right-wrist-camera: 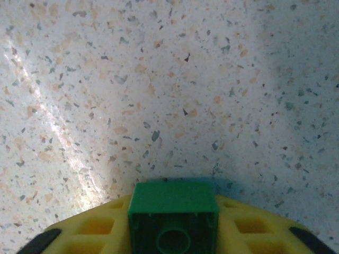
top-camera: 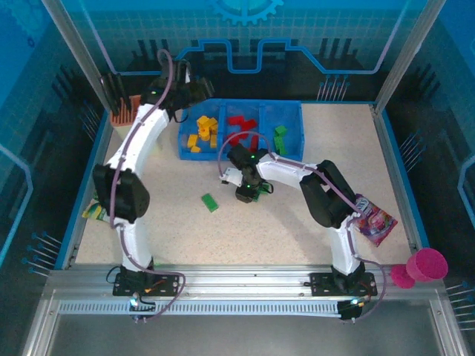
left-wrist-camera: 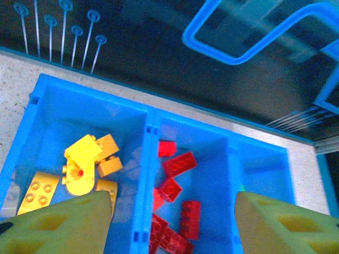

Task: Sort the legos into containers by color
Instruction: Pick up the lego from the center of the table, then place the lego in the container.

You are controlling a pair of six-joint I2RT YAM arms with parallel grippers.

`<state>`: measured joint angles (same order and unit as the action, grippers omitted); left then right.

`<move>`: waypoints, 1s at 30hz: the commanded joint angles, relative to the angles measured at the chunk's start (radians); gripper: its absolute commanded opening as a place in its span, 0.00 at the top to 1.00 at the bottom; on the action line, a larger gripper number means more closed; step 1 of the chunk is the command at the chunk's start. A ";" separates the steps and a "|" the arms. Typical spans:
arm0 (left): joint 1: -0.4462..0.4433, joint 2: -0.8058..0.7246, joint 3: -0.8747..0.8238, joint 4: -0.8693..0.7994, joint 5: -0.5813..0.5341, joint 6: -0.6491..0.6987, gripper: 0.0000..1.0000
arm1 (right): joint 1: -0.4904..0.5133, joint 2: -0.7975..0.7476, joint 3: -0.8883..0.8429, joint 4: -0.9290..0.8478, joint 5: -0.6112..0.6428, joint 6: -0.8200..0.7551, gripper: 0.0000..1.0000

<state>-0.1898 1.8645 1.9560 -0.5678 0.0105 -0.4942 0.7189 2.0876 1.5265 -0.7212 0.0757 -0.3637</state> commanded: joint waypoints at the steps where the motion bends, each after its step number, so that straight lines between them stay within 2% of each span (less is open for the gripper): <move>1: 0.000 -0.100 -0.119 0.009 0.020 0.024 0.35 | -0.004 0.000 0.019 -0.043 0.006 0.002 0.75; 6: 0.004 -0.372 -0.391 0.089 -0.046 0.053 0.34 | -0.035 -0.055 0.038 -0.050 0.005 0.008 0.78; 11: 0.006 -0.560 -0.513 0.017 -0.132 0.162 0.32 | -0.116 -0.096 0.145 -0.075 -0.040 0.033 0.78; 16: 0.012 -0.659 -0.585 -0.079 -0.180 0.250 0.30 | -0.229 -0.093 0.281 -0.083 -0.079 0.076 0.78; 24: 0.036 -0.757 -0.691 -0.095 -0.215 0.331 0.25 | -0.355 0.086 0.579 -0.091 0.086 0.160 0.78; 30: 0.041 -0.778 -0.723 -0.087 -0.221 0.353 0.22 | -0.390 0.305 0.867 -0.147 0.122 0.184 0.77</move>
<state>-0.1596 1.1206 1.2499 -0.6506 -0.1875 -0.1772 0.3424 2.2921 2.2936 -0.8040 0.1596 -0.2131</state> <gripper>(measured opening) 0.775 0.300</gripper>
